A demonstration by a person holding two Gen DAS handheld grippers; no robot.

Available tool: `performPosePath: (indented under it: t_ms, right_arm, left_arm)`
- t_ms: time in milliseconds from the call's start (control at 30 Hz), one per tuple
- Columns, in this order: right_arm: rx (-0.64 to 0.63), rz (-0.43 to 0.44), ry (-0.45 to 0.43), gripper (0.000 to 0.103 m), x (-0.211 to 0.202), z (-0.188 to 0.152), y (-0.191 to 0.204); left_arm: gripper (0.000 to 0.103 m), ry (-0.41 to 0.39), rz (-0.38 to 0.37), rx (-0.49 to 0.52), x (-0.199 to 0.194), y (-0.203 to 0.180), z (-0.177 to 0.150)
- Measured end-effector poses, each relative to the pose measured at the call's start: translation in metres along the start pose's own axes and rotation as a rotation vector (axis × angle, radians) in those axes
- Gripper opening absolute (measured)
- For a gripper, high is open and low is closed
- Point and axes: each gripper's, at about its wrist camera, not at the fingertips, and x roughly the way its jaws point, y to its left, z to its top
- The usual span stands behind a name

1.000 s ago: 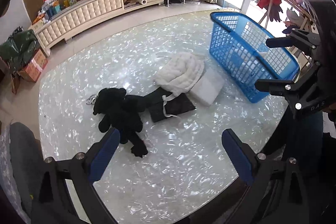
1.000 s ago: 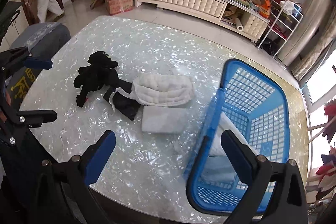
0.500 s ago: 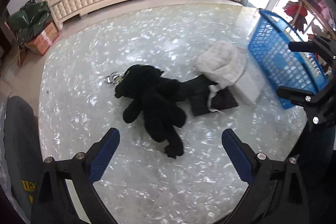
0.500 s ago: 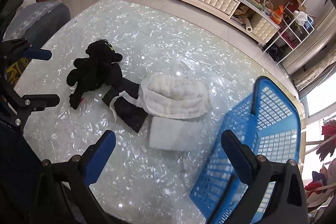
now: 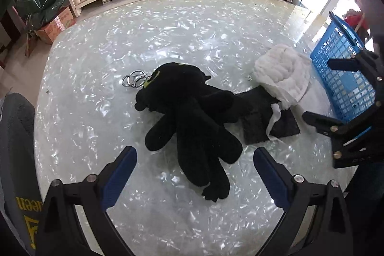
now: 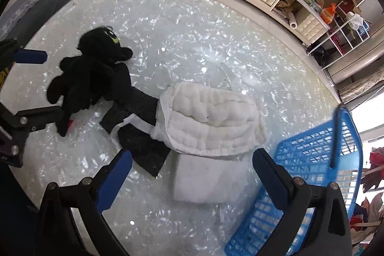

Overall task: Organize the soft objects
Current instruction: 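Move both grippers back toward the black plush toy and white cloths, then grasp the black plush toy with the left gripper while the right gripper grasps the white cloth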

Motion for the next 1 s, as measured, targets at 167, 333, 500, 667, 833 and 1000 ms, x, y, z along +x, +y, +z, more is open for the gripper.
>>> performPosePath:
  t_ms: [167, 333, 500, 667, 833, 1000]
  right_arm:
    - [0.01, -0.008, 0.034, 0.1, 0.021, 0.008, -0.003]
    - [0.012, -0.007, 0.061, 0.1, 0.039, 0.014, -0.003]
    - [0.025, 0.006, 0.09, 0.082, 0.054, 0.018, -0.001]
    - [0.037, 0.057, 0.076, 0.051, 0.052, 0.017, -0.005]
    - [0.025, 0.071, 0.062, 0.026, 0.049, 0.016, 0.0]
    - [0.02, 0.099, 0.01, 0.016, 0.033, 0.013, 0.0]
  left_arm:
    - [0.097, 0.017, 0.001, -0.012, 0.015, 0.006, 0.001]
    - [0.097, 0.034, -0.026, -0.036, 0.027, 0.008, 0.002]
    - [0.09, 0.062, 0.007, 0.007, 0.041, 0.0, 0.0]
    - [0.075, 0.072, -0.007, 0.0, 0.051, 0.0, 0.001]
    - [0.052, 0.059, -0.01, 0.007, 0.051, 0.0, 0.003]
    - [0.04, 0.049, 0.004, 0.025, 0.051, -0.002, 0.003]
